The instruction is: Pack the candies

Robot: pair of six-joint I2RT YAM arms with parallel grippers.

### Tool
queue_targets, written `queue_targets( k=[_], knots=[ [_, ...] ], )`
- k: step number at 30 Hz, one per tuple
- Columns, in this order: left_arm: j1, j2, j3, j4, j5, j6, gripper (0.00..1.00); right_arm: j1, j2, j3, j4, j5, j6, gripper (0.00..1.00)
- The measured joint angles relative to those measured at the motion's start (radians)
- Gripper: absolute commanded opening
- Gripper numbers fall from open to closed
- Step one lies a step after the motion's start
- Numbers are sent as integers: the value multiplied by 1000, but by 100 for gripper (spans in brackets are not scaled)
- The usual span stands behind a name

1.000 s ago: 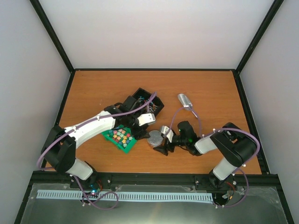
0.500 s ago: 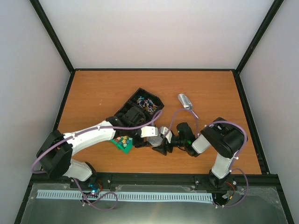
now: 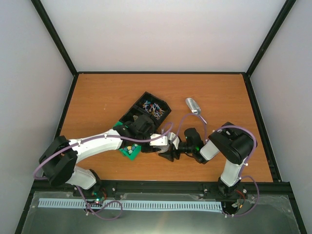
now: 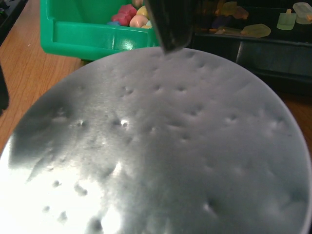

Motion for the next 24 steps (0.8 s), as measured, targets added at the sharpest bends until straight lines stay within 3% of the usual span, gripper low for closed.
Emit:
queue_targets(
  k=[6,18,24],
  knots=[
    [-45,0,-53,42,-60,46,52,0,4,0,6,2,-1,71],
    [-106,-6,-114,152,-182,121,25,9,7,2,11,46,-21,60],
    [-111,-34,-154,193,-206,145,21,11,7,4,11,56,-24,53]
  ],
)
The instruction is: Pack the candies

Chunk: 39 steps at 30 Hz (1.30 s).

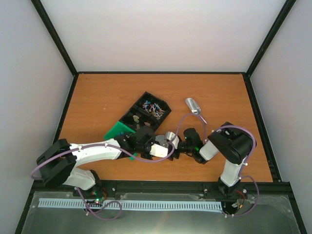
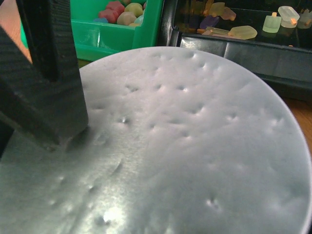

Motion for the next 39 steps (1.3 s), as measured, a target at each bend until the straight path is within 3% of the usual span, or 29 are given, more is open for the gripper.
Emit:
queue_targets(
  k=[17,20,26,30,33,39],
  knots=[
    [50,-92,-103,53,-16,64,19,12,0,11,-14,13,-8,47],
    [65,-105,-107,41,-19,65,23,13,0,13,-16,16,-8,47],
    [95,-111,-55,-81,3,-24,45,23,0,13,-18,5,-15,47],
    [90,-105,-5,-134,29,-85,50,27,0,13,-20,2,-15,47],
    [69,-79,39,-137,38,-118,49,27,0,13,-20,3,-15,47],
    [31,-11,69,-119,50,-143,34,27,0,13,-20,4,-15,47]
  ],
)
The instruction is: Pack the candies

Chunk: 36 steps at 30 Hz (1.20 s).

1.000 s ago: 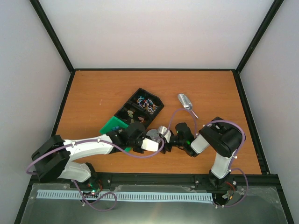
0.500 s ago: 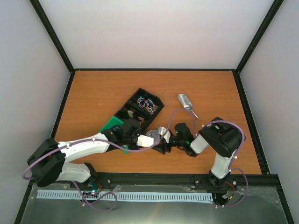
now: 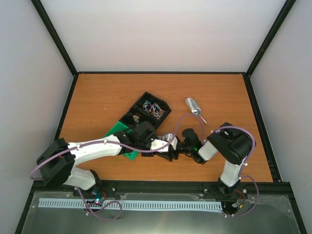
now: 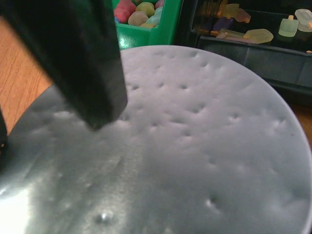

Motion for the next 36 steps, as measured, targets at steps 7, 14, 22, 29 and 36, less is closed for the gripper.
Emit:
queue_targets(
  k=[7,14,22,29,36],
  knots=[
    [-27,37,5,16,4,3,25,0,2,2,1,3,1,47],
    [-34,10,-53,86,-29,48,13,0,3,6,-2,13,5,46],
    [-37,-25,-143,220,-60,95,7,-2,6,13,-3,30,9,43],
    [-16,-43,-182,276,-62,136,7,-2,11,23,-5,52,12,42],
    [44,-84,-208,257,-40,179,7,-2,11,28,-6,71,11,41]
  ],
)
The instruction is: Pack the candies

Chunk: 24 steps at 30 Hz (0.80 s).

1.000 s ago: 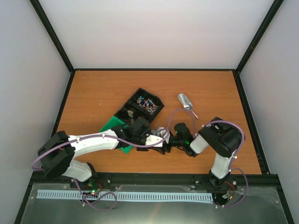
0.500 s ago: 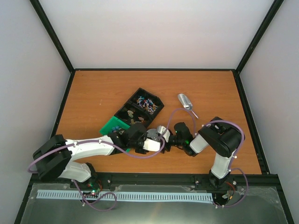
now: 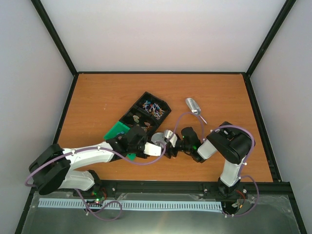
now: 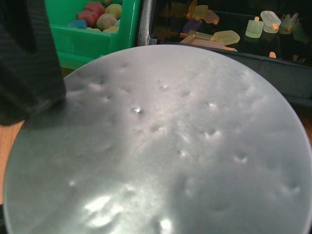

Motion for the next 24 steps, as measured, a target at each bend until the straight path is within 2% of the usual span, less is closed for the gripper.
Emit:
queue_targets(
  k=[8,14,19,24],
  knots=[
    [84,-32,-10,-42,-15,34,10,0,0,0,0,0,-1,41],
    [127,-30,-4,-137,-70,20,20,6,0,0,-12,-42,-11,41],
    [126,-32,100,-264,-16,-55,27,6,0,0,-13,-44,-12,41],
    [111,-42,188,-311,62,-99,30,6,0,0,-13,-44,-13,42]
  ],
)
